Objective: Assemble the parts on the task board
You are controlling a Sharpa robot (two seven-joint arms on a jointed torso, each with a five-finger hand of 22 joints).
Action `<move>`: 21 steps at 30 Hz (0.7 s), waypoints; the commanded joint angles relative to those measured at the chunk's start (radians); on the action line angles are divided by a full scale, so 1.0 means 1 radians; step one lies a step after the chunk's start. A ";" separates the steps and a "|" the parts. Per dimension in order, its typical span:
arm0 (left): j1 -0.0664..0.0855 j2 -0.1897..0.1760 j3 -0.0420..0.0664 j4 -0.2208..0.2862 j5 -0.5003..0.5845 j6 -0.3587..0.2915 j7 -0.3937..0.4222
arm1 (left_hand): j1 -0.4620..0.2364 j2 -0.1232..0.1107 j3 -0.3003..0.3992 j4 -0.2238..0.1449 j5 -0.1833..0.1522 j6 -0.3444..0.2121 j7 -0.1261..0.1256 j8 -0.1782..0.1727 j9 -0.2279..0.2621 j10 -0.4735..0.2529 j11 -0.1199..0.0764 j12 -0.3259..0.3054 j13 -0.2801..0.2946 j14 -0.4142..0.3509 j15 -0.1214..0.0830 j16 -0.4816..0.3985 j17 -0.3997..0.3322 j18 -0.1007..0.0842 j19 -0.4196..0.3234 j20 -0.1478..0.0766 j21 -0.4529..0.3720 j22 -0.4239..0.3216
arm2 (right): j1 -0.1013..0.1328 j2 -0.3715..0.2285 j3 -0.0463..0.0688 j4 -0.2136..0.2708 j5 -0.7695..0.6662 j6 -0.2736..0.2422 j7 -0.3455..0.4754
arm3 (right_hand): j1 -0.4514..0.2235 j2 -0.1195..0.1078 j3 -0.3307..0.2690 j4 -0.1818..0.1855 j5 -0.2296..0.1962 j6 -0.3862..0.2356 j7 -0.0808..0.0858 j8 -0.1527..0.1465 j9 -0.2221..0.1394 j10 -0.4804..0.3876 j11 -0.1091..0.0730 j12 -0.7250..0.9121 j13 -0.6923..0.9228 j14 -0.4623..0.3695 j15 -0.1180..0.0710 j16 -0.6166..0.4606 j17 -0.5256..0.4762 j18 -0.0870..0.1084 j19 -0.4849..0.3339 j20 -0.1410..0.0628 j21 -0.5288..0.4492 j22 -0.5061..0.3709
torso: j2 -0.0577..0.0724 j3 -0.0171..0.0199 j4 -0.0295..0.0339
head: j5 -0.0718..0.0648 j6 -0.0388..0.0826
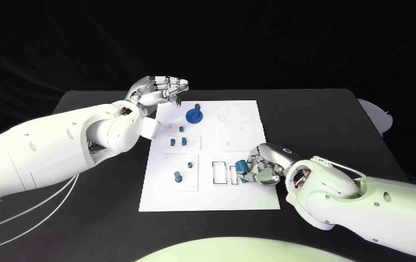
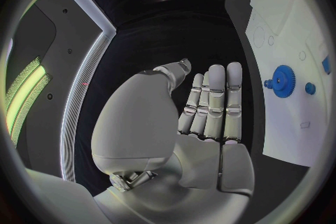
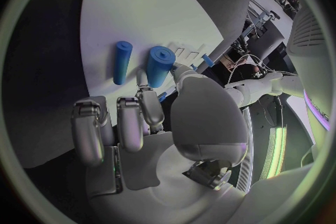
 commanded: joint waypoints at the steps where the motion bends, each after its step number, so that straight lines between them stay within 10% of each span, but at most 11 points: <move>1: 0.001 0.002 0.001 0.003 -0.003 0.017 0.003 | -0.003 -0.004 0.002 0.003 0.005 -0.001 0.007 0.004 -0.001 -0.005 -0.002 0.006 -0.001 -0.006 -0.001 -0.001 -0.001 0.015 0.003 0.001 -0.005 -0.001 | -0.009 0.006 -0.008 -0.010 0.042 0.062 -0.037 | 0.016 0.003 0.001 -0.004 0.008 -0.001 -0.005 0.006 -0.002 -0.002 -0.005 -0.001 -0.001 0.070 -0.006 0.005 0.062 -0.013 0.101 -0.007 -0.001 0.261 | 0.000 0.0001 0.0005 | -0.001 0.001; 21: 0.001 0.006 0.001 0.002 -0.003 0.018 0.002 | -0.003 -0.004 0.002 0.003 0.005 -0.001 0.007 0.004 -0.001 -0.007 -0.002 0.007 -0.001 -0.007 0.000 -0.001 -0.002 0.015 0.003 0.001 -0.006 -0.001 | 0.026 -0.021 -0.005 0.040 0.329 -0.082 -0.029 | 0.049 0.013 0.012 -0.003 0.122 0.014 -0.011 0.015 -0.008 0.010 -0.011 0.010 0.017 0.070 -0.011 0.005 0.064 -0.013 0.102 -0.011 0.001 0.262 | 0.001 0.0013 0.0023 | -0.003 0.004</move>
